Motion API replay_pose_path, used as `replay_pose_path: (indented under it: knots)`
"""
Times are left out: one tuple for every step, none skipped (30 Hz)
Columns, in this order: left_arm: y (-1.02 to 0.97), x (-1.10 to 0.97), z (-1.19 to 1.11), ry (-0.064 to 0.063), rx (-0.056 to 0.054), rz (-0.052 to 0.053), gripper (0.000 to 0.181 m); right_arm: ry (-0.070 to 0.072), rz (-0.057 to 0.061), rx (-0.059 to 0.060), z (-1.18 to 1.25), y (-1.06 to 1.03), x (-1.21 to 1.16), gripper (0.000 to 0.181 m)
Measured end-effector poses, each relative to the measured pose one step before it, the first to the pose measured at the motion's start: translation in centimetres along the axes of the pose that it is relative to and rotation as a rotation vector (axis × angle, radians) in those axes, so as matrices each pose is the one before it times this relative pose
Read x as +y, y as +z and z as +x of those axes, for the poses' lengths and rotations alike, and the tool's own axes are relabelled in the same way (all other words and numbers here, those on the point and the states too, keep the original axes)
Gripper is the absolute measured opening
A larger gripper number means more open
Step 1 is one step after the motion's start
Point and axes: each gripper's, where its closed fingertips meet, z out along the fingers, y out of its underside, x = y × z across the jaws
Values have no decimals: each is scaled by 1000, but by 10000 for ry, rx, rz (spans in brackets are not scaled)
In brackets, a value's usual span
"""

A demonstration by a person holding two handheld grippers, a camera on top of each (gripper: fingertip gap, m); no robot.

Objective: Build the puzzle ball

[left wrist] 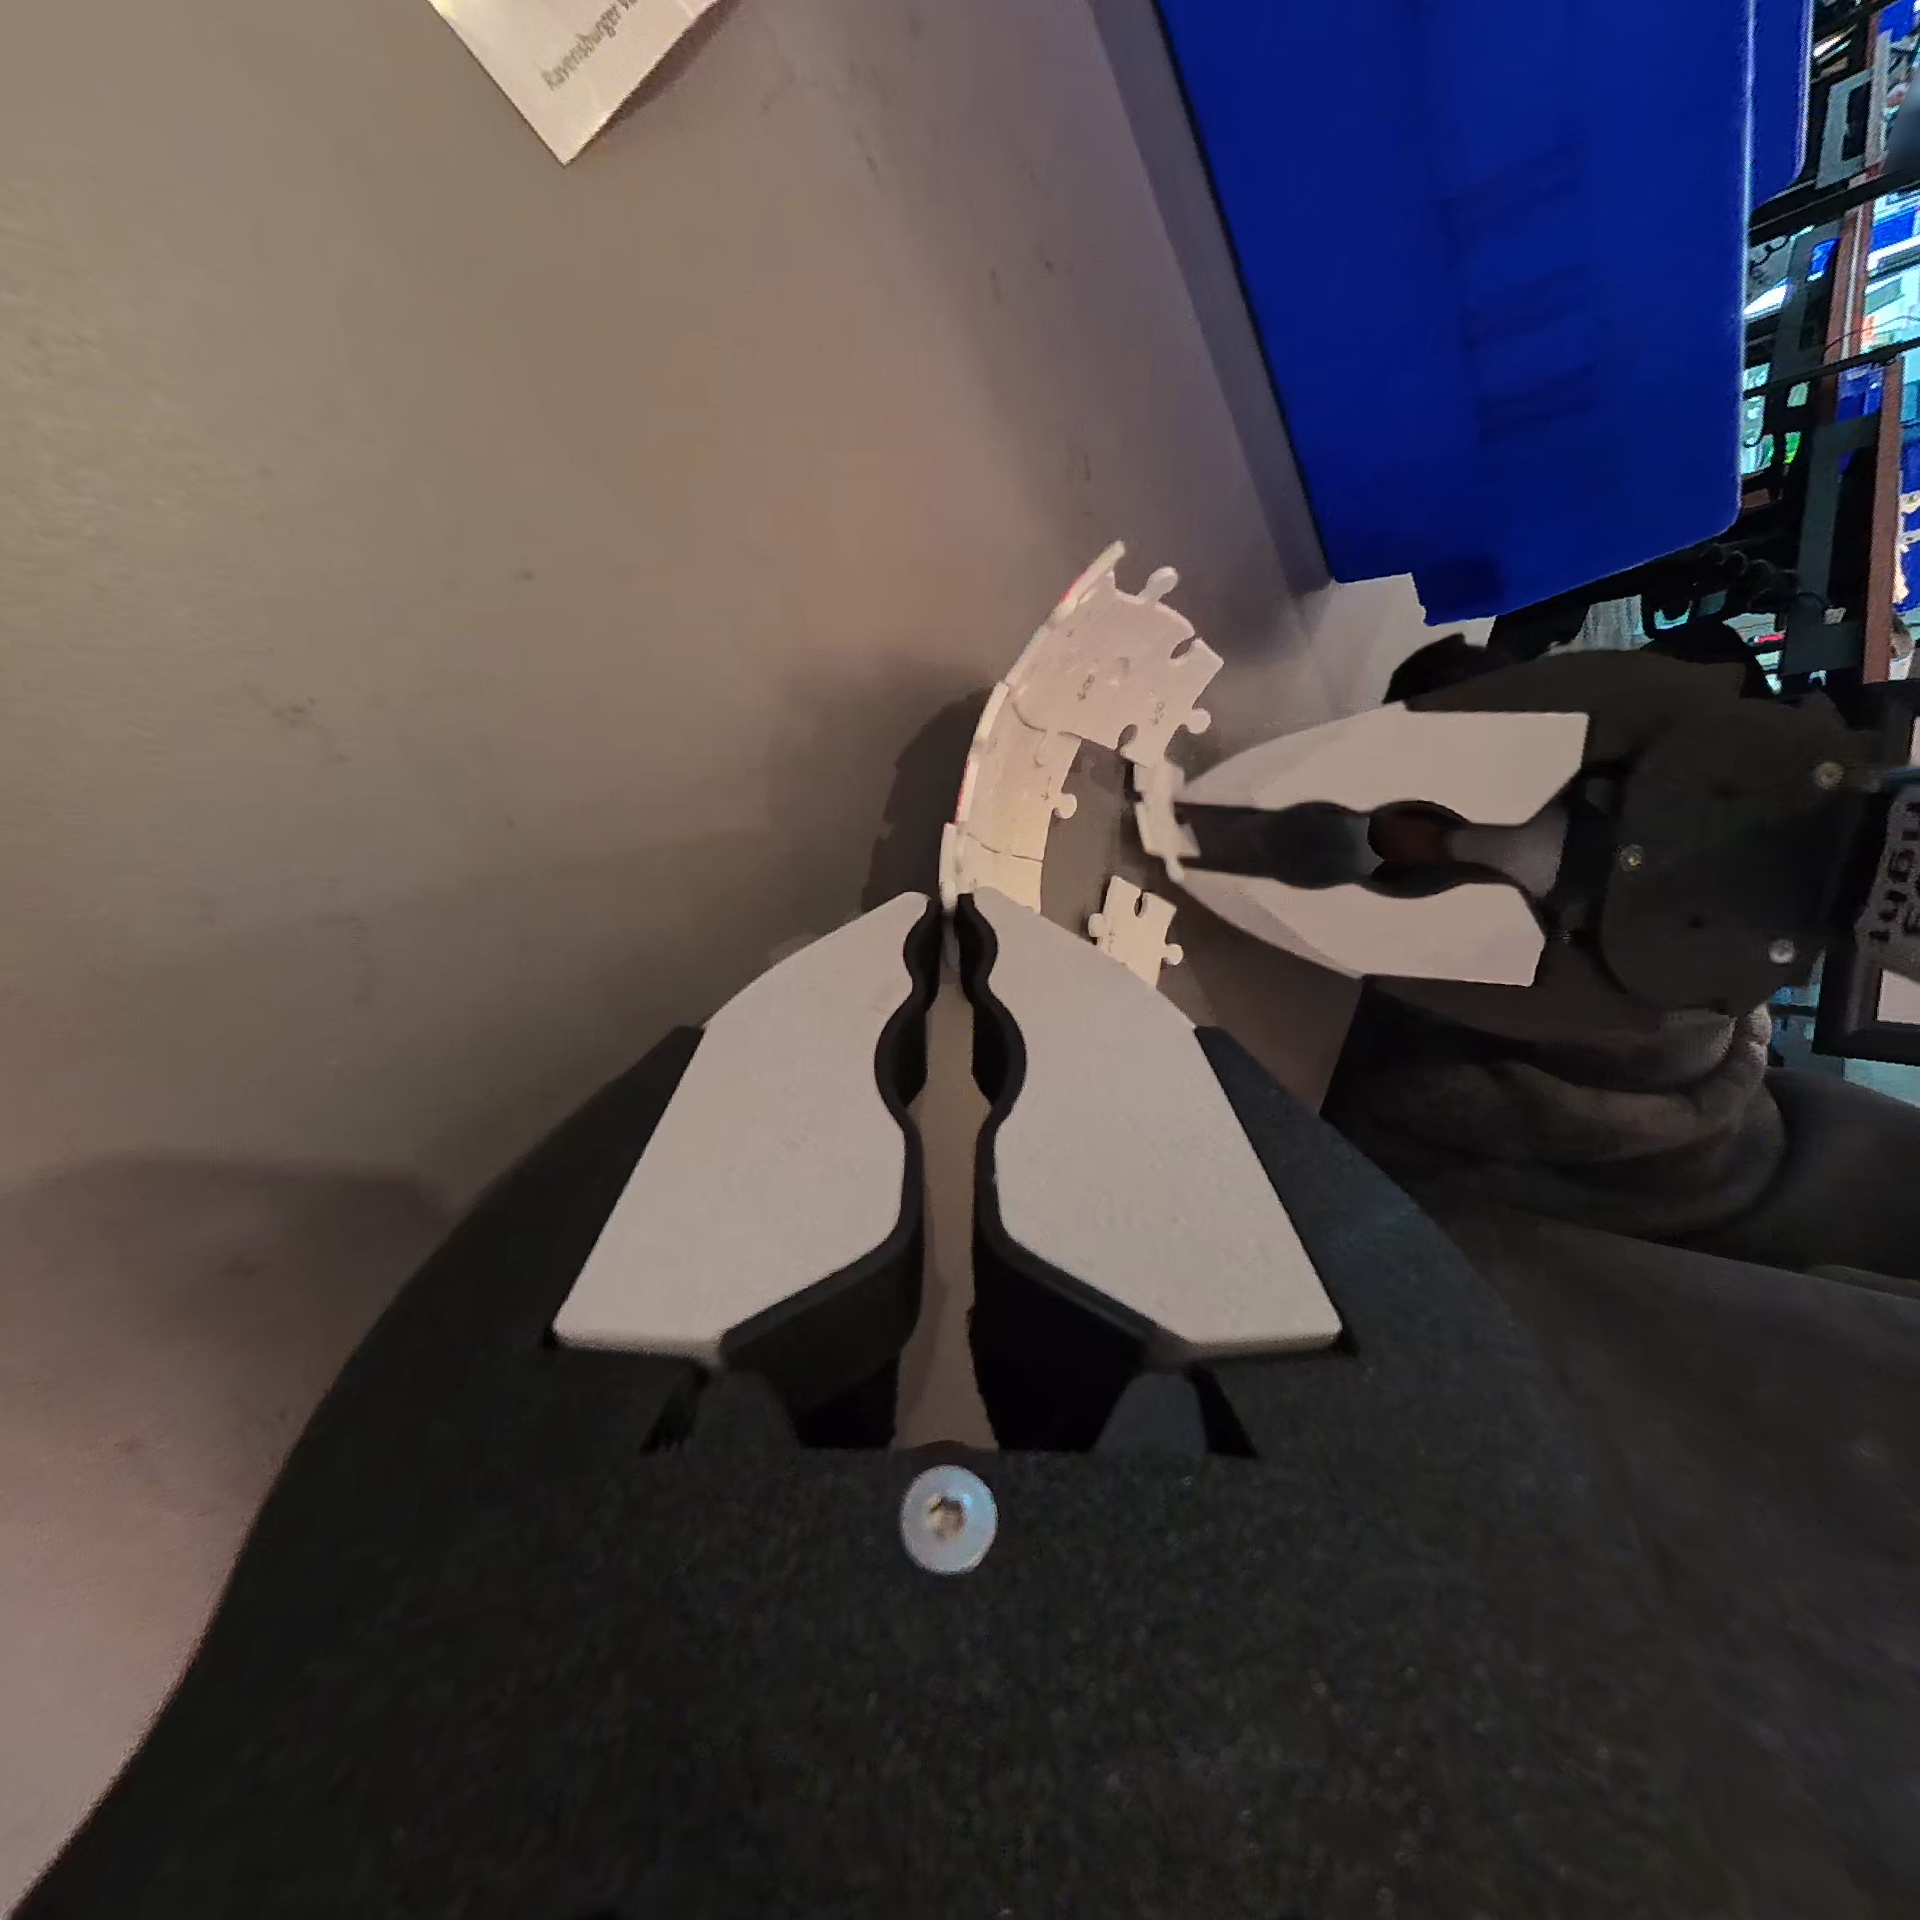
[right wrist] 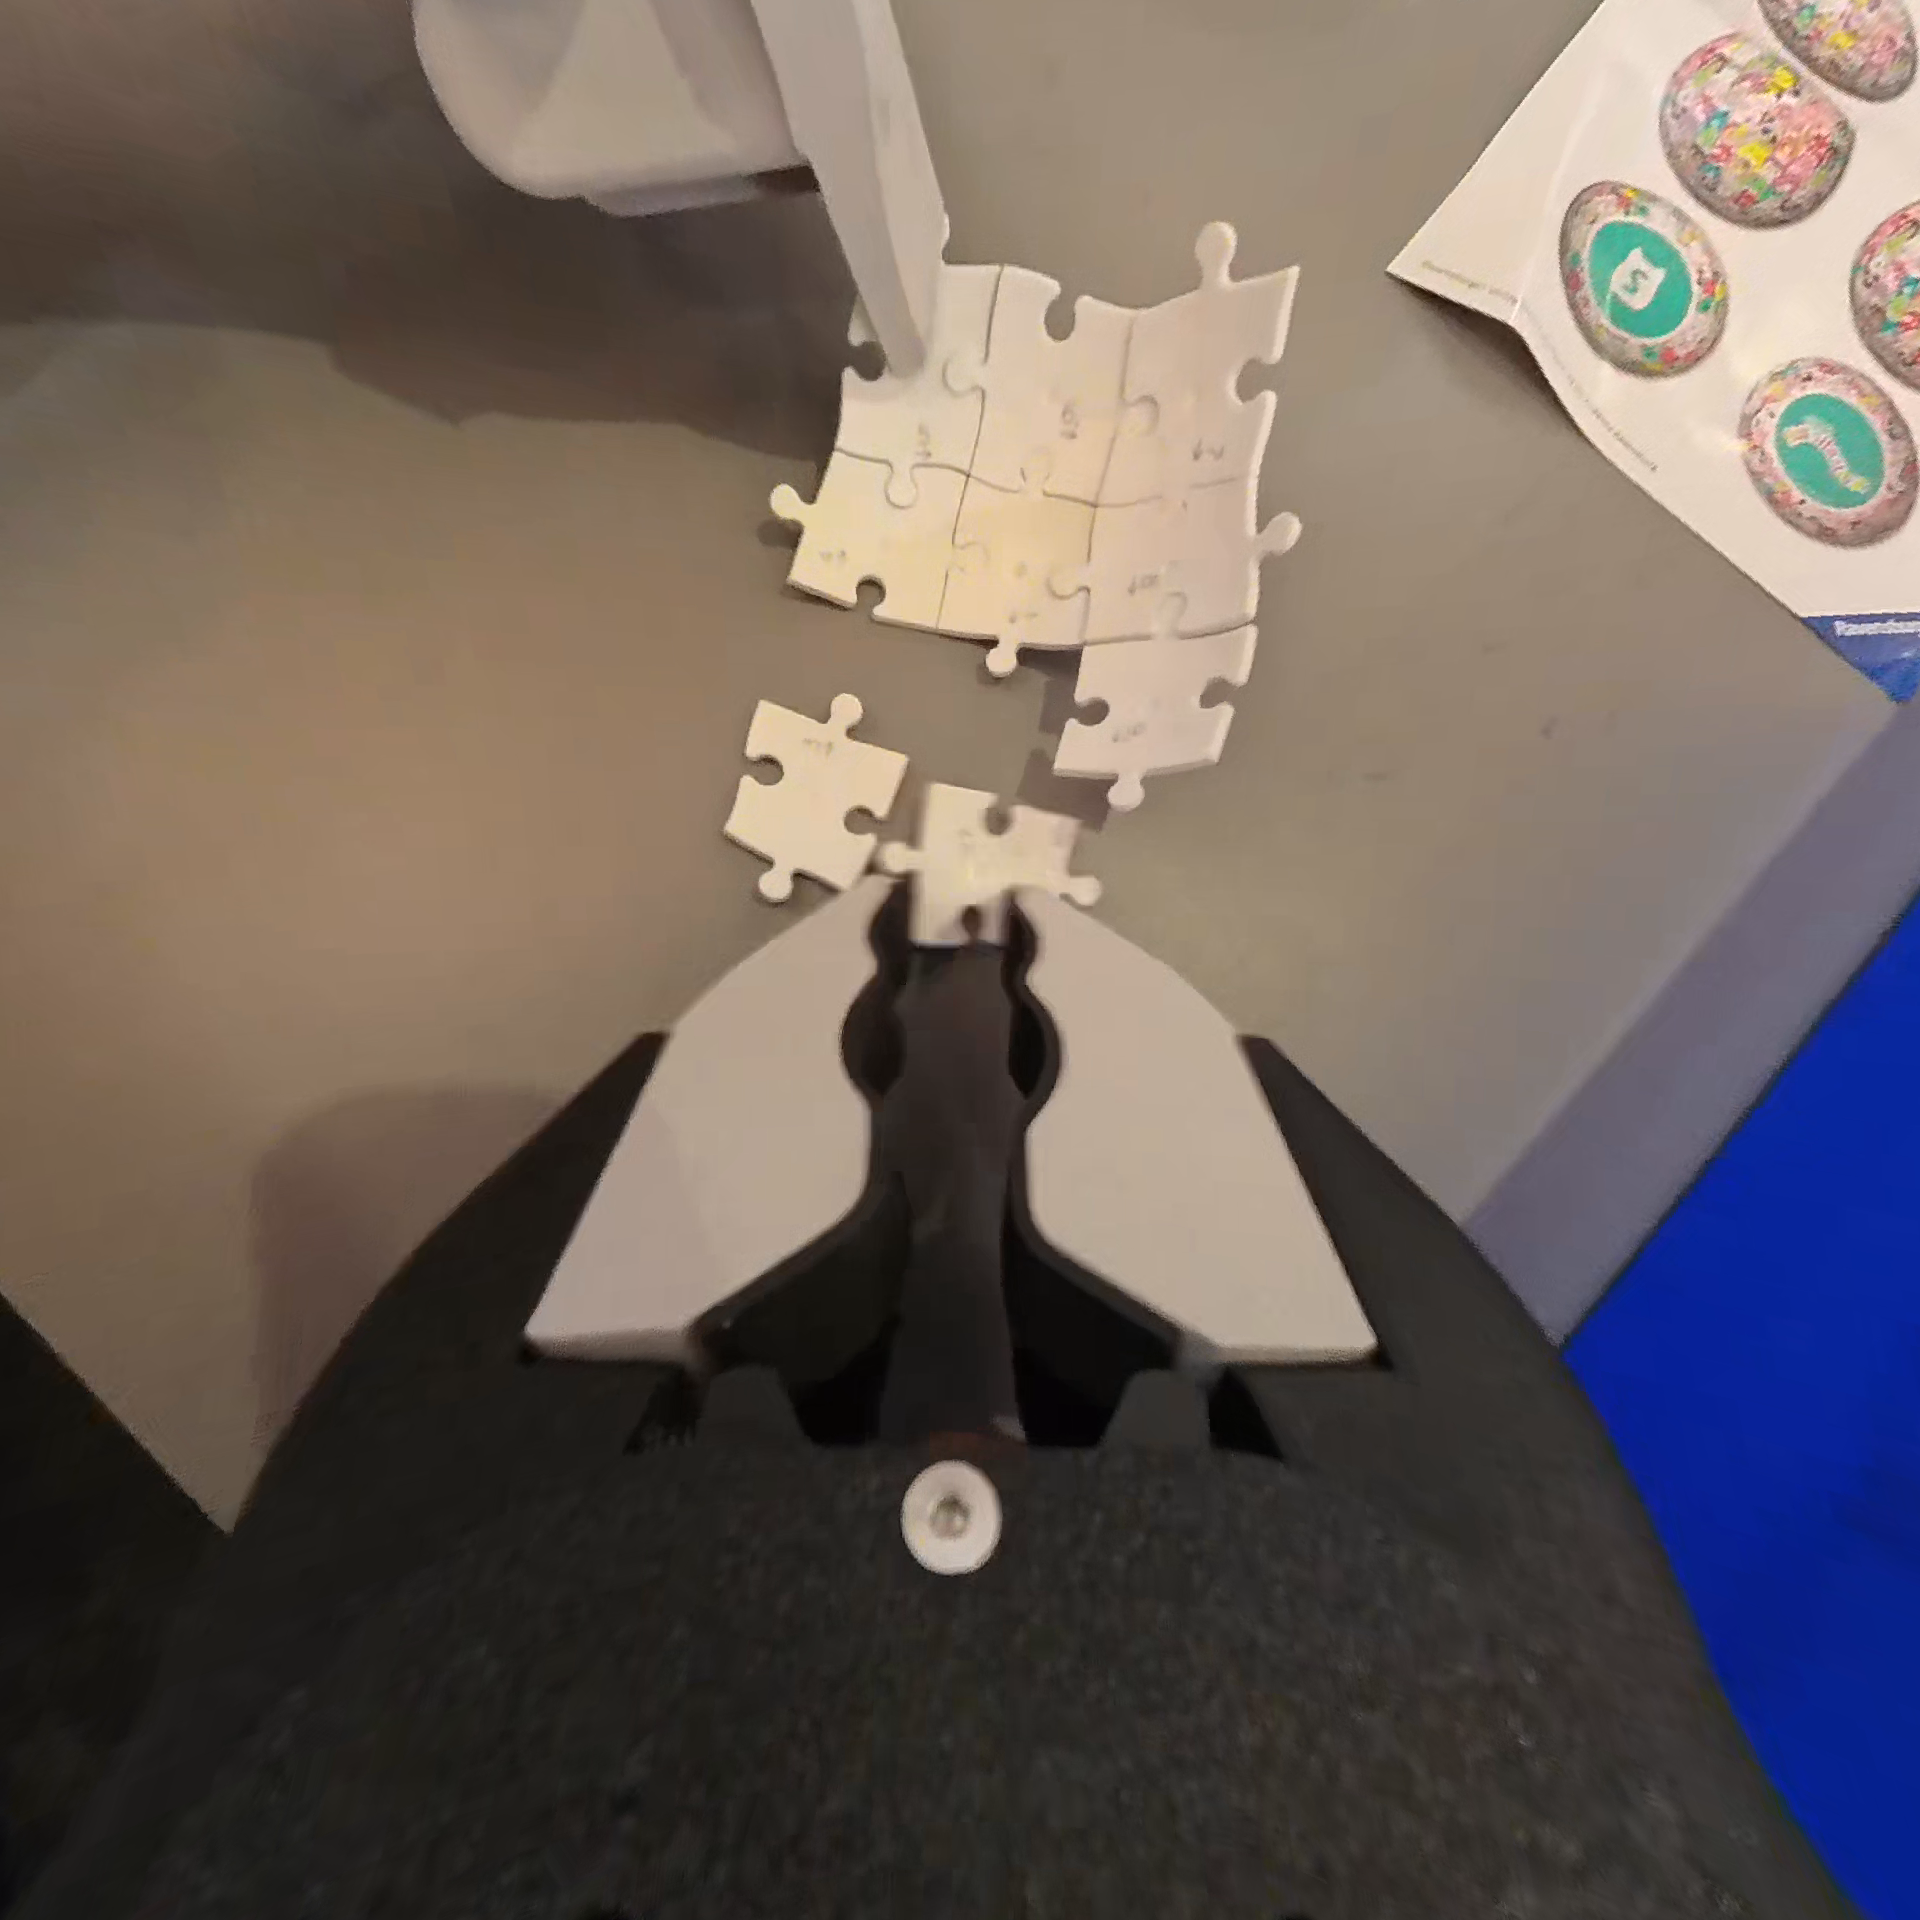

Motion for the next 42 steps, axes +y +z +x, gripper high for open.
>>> replay_pose_path:
  knots:
    - [-4,-3,-28,-44,-8,11,2,-167,12,265,150,-155,-30,8]
    - [-10,-22,-22,-47,-5,18,2,-177,-91,321,229,-116,91,8]
    - [-5,1,-11,-34,-2,5,2,-135,24,231,115,-110,-79,8]
    - [16,0,-2,-15,1,5,2,-52,136,189,117,-153,-194,8]
    - [7,11,6,-7,3,5,2,13,36,48,6,-174,-99,8]
    - [11,9,7,-6,2,1,2,56,22,-55,-48,-192,-98,8]
    - [-1,12,-9,-8,-4,-1,2,79,101,-50,25,-205,-142,9]
    - [1,-2,8,-7,2,2,2,159,170,-44,137,-190,-164,17]
    - [-5,-15,15,3,1,1,2,271,102,-226,21,-140,-54,22]
    - [-3,-6,13,10,-3,-1,2,272,-59,-434,-210,-63,156,22]
    - [-4,-4,11,8,-5,-2,2,230,-148,-208,58,-5,287,24]
    - [-14,7,17,7,-9,-3,2,117,-157,-78,98,41,334,28]
    - [-7,-13,13,8,-9,2,2,20,-102,-2,63,89,289,32]
    - [-2,-10,-1,2,-5,5,2,2,-81,128,208,165,249,36]
    - [3,-14,-3,-3,-1,1,2,-13,-50,124,183,200,114,43]
    - [13,2,3,-2,2,-10,2,-95,12,-14,-45,225,-19,49]
    - [18,2,0,-6,5,-2,2,-184,-38,-31,-67,260,-32,50]
    - [15,-10,-1,-11,9,8,2,-148,99,-6,22,200,-280,50]
    - [24,-8,-2,-14,9,3,2,-109,72,-49,49,216,-219,49]
    - [14,11,-1,-14,10,-11,2,13,59,-179,-27,201,-148,49]
    - [3,10,1,-12,10,-8,2,127,-4,-274,-105,146,-46,46]
    - [-25,-8,5,-6,-1,7,2,150,-26,-382,-302,69,24,40]
    - [-41,0,-8,5,-18,6,2,145,59,-104,-87,15,-26,34]
    - [-53,-10,-32,4,-25,9,2,-120,62,134,41,-41,54,27]
    - [-70,-44,-53,-10,-24,26,2,-100,34,107,-79,-42,29,25]
    - [-81,-66,-75,-26,-22,46,2,-8,-55,148,-6,-66,55,25]
    - [-46,-56,-85,-39,-10,50,2,5,-44,159,7,-49,28,25]
    - [-25,-25,-58,-49,11,28,2,26,-43,198,66,-44,35,25]
    - [-6,9,-39,-50,22,21,2,42,-82,219,112,-62,44,25]
    - [9,36,-37,-50,14,18,2,-24,-111,226,57,-77,37,24]
    - [10,68,-25,-50,11,14,2,-61,9,393,242,-254,-180,15]
    - [9,62,-16,-51,9,26,2,37,319,453,372,-538,-678,3]
    - [9,54,-6,-55,7,40,2,148,321,265,208,-526,-850,2]
    - [14,61,-12,-67,12,64,2,198,183,161,120,-352,-754,2]
    - [17,77,1,-86,26,77,2,225,132,105,49,-113,-605,2]
    - [12,120,6,-96,54,52,3,213,-75,37,11,132,-229,2]
    - [2,143,16,-99,80,37,3,145,-185,57,104,183,28,2]
    - [-46,128,1,-88,88,30,3,23,-122,153,292,76,107,2]
    - [-120,120,-53,-70,63,24,2,-26,-64,189,480,-41,199,2]
    - [-198,122,-147,-54,14,20,3,35,32,-87,210,-69,111,2]
    - [-290,78,-213,-69,7,81,2,188,170,-548,-407,22,-176,2]
    - [-343,17,-258,-119,27,153,2,364,159,-620,-548,129,-342,2]
